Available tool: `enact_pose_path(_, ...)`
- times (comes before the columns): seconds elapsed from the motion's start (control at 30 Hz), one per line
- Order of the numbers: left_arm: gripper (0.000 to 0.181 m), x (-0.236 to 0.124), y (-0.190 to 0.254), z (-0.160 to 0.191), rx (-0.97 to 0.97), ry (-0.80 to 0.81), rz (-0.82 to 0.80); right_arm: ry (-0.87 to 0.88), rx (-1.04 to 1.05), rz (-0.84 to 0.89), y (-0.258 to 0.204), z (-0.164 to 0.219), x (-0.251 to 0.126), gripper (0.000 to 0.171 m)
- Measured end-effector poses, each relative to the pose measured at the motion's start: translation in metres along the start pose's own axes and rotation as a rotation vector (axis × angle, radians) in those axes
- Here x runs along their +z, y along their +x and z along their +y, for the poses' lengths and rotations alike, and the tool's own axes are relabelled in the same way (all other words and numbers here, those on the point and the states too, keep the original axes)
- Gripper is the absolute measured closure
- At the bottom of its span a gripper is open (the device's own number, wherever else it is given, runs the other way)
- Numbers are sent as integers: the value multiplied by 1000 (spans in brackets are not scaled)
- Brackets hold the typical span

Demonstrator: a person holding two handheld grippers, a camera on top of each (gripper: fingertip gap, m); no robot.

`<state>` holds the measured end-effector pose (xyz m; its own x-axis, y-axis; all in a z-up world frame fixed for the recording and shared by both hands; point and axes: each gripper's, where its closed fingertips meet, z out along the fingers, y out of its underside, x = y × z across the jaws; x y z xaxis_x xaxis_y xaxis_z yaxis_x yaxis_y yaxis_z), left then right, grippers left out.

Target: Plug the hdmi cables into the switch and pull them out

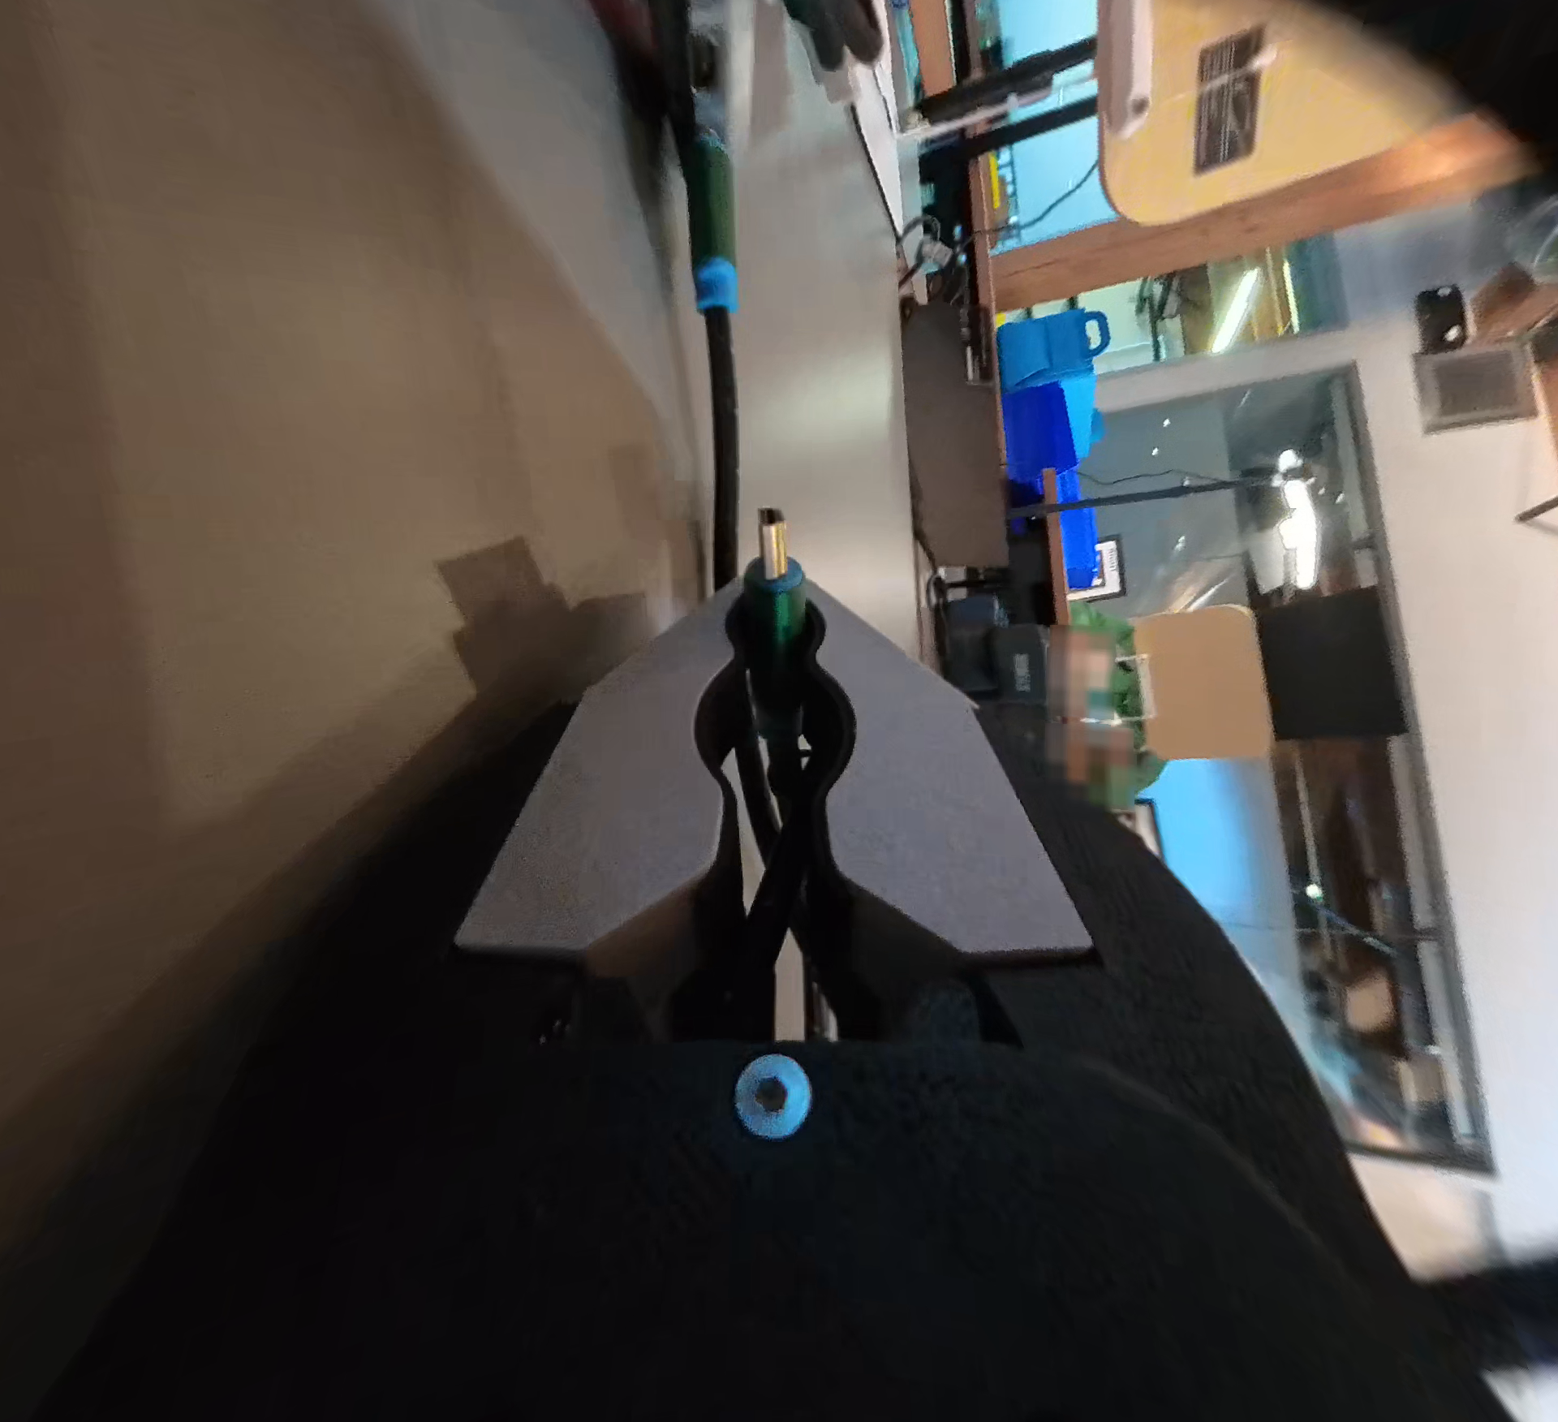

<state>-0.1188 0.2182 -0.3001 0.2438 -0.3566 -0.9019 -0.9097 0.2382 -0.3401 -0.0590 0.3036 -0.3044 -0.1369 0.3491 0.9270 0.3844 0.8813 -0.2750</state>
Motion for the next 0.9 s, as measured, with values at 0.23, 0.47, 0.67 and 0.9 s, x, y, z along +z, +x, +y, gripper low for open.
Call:
enact_pose_path(0.23,163,18,-14,10,-28,-95,-60,73,-165,29,-7,-27,-6,167)
enact_pose_path(0.47,162,31,-41,9,-131,-109,-171,118,-224,47,-9,-43,-10,166)
enact_pose_path(0.67,162,48,-67,17,-269,-120,-257,180,-290,62,-13,-61,-17,162)
enact_pose_path(0.9,162,61,-82,47,-348,-200,-296,148,-357,110,-17,-68,-36,167)
